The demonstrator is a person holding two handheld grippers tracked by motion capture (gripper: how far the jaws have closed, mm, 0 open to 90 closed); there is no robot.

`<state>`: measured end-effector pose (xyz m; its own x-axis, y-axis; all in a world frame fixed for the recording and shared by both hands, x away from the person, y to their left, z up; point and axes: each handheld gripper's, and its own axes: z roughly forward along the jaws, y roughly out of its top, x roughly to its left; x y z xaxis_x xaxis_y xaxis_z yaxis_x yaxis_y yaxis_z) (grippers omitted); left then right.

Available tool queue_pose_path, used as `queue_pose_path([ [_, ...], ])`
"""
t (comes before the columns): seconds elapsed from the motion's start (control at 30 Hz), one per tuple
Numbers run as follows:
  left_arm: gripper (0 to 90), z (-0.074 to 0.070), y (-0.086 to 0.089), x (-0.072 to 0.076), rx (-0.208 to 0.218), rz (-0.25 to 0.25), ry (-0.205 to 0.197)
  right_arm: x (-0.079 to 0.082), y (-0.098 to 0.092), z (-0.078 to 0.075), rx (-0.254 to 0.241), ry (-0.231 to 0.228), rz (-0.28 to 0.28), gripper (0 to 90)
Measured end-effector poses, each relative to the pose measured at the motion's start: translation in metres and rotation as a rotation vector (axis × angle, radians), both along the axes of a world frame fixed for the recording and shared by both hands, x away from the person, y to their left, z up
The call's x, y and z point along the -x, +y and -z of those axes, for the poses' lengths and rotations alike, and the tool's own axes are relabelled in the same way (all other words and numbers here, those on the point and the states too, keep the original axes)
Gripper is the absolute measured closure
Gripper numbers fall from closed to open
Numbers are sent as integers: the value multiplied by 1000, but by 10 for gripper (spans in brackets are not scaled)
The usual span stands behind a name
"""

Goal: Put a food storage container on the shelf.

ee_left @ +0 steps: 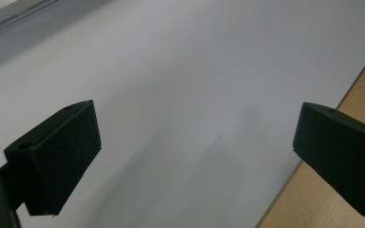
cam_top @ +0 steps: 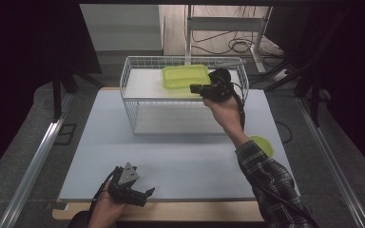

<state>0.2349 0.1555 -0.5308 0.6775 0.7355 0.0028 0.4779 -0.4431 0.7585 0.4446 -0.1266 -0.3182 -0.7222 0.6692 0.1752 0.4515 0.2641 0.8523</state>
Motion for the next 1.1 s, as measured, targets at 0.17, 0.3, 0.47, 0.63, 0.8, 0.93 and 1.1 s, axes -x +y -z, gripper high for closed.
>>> queue_pose_path([
  [0.17,20,0,0,0,0,1,0,-3,2,2,3,2,0,892],
  [0.3,20,0,0,0,-1,1,1,0,2,1,-1,1,-4,886],
  [0.47,20,0,0,0,0,2,1,9,0,5,-3,-5,-29,847],
  [0.63,20,0,-1,0,-2,2,3,12,-7,7,5,-16,-22,861],
  [0.8,20,1,0,0,-3,2,4,4,-28,2,-21,-16,39,893],
  [0.93,20,1,-1,0,-10,4,6,-7,-44,-4,-41,-17,86,894],
  [1.1,20,1,-1,0,-15,6,7,-21,-52,-10,-27,-36,146,894],
])
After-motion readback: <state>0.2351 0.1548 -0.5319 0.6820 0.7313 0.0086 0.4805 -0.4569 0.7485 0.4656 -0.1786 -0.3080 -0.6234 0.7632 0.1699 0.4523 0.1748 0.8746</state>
